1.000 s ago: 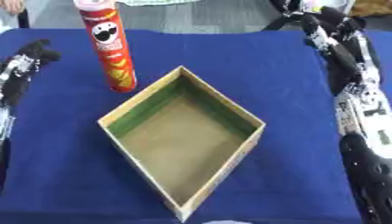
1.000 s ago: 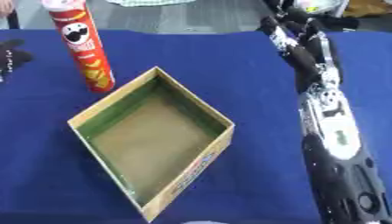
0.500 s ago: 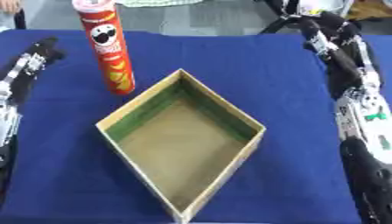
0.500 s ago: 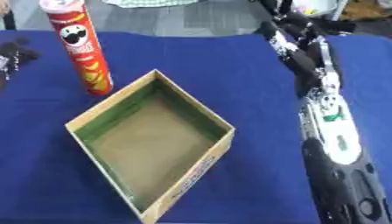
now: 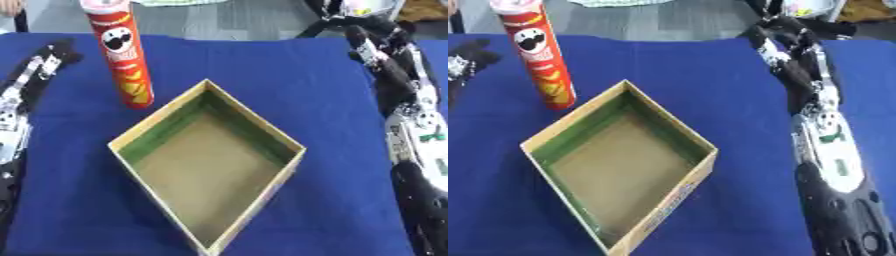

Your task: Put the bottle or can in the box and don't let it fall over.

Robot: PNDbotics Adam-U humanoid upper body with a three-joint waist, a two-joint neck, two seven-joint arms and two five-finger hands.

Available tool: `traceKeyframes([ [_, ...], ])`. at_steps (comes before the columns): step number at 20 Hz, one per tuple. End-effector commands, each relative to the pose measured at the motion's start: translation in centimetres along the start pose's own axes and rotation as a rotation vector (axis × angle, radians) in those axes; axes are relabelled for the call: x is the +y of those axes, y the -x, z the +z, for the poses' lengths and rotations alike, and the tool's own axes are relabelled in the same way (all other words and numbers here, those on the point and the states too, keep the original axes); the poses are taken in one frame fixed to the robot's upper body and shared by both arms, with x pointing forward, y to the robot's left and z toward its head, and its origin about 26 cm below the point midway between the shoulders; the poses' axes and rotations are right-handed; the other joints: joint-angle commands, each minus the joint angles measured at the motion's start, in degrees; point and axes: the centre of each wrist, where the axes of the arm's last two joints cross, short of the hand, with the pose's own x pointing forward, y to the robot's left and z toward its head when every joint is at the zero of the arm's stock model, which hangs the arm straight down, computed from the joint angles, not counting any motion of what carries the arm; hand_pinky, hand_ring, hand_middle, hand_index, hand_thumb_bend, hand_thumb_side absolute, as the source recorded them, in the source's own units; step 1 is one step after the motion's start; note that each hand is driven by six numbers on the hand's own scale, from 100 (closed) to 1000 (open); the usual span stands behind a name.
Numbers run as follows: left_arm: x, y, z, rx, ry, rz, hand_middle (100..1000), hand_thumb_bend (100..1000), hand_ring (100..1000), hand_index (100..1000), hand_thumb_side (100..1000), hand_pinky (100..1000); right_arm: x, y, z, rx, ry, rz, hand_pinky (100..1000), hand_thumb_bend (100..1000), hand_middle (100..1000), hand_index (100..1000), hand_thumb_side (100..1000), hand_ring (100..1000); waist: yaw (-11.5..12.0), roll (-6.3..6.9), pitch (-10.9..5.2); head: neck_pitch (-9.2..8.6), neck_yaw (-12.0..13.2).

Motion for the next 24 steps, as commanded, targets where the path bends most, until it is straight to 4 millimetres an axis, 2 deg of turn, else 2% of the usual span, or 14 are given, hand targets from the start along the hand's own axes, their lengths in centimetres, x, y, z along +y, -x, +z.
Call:
traceKeyframes([
  [1, 1.5, -1.4, -0.7, -0.034, -0.039, -0.066, 730, 739, 879, 951, 899, 1000, 0.4, -1.1, -0.5, -0.039, -0.018, -0.011, 759, 650, 1000, 804, 319, 958, -0.2, 0.08, -0.63, -1.01, 0.44],
  [19, 1.5, -3.8, -2.6, -0.09, -0.03, -0.081, 732, 752, 878, 954, 894, 1000, 1.2, -1.8, -1.0, -0.06, -0.045, -0.032, 760, 649, 1000, 804, 313, 959, -1.35, -0.37, 1.55, -2.71, 2.92],
  [22, 1.5, -4.1, -2.8, -0.1, -0.018, -0.082, 735, 786, 881, 957, 901, 1000, 1.3, -1.7, -1.0, -0.059, -0.046, -0.034, 760, 649, 1000, 804, 312, 959, -1.45, -0.39, 1.66, -2.85, 3.0],
  [24, 1.4, -4.2, -2.8, -0.104, -0.005, -0.084, 739, 842, 885, 962, 911, 1000, 1.3, -1.7, -1.0, -0.059, -0.047, -0.035, 760, 649, 1000, 804, 312, 959, -1.48, -0.39, 1.67, -2.89, 3.01],
])
